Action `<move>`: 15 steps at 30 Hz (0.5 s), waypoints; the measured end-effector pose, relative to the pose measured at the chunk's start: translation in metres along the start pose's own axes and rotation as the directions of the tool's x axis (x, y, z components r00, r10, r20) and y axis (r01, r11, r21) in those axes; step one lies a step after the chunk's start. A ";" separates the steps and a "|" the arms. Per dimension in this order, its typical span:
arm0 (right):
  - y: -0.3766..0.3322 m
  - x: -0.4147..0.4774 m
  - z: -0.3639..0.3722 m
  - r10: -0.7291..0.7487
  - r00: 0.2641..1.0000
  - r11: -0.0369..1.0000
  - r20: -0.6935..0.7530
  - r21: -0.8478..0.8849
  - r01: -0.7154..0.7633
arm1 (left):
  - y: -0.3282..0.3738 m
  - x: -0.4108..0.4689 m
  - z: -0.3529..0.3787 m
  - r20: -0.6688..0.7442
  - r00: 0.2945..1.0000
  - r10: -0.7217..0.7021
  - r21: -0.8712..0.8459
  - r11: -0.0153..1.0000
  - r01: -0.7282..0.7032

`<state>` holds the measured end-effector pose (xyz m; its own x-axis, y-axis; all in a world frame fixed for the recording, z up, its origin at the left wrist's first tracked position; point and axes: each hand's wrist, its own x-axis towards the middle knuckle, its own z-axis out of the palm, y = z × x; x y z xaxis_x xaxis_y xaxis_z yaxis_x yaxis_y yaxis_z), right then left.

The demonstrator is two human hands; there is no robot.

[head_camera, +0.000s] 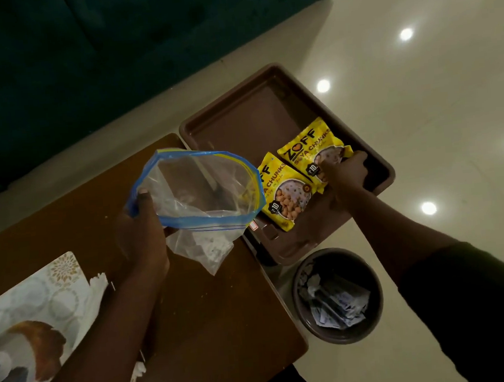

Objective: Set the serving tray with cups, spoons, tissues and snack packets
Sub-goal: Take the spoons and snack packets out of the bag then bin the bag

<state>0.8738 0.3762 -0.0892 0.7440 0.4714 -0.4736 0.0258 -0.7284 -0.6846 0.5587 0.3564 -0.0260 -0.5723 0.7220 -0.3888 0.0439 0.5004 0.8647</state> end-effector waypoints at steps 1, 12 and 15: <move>0.000 -0.001 0.002 -0.041 0.999 0.999 -0.014 -0.033 0.041 | 0.000 -0.001 0.002 -0.015 1.000 -0.014 -0.009 1.000 0.014; 0.005 -0.057 -0.007 -0.370 0.923 0.929 -0.109 -0.026 0.369 | 0.004 0.001 0.007 0.023 1.000 -0.006 0.015 1.000 0.005; 0.012 -0.088 -0.007 -0.441 0.895 0.894 -0.071 0.055 0.445 | 0.005 0.000 0.007 0.031 0.999 -0.021 -0.004 1.000 0.021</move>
<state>0.8138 0.3227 -0.0516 0.7017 0.7077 -0.0820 0.3176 -0.4139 -0.8531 0.5648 0.3623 -0.0235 -0.5475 0.7257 -0.4166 0.0282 0.5136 0.8576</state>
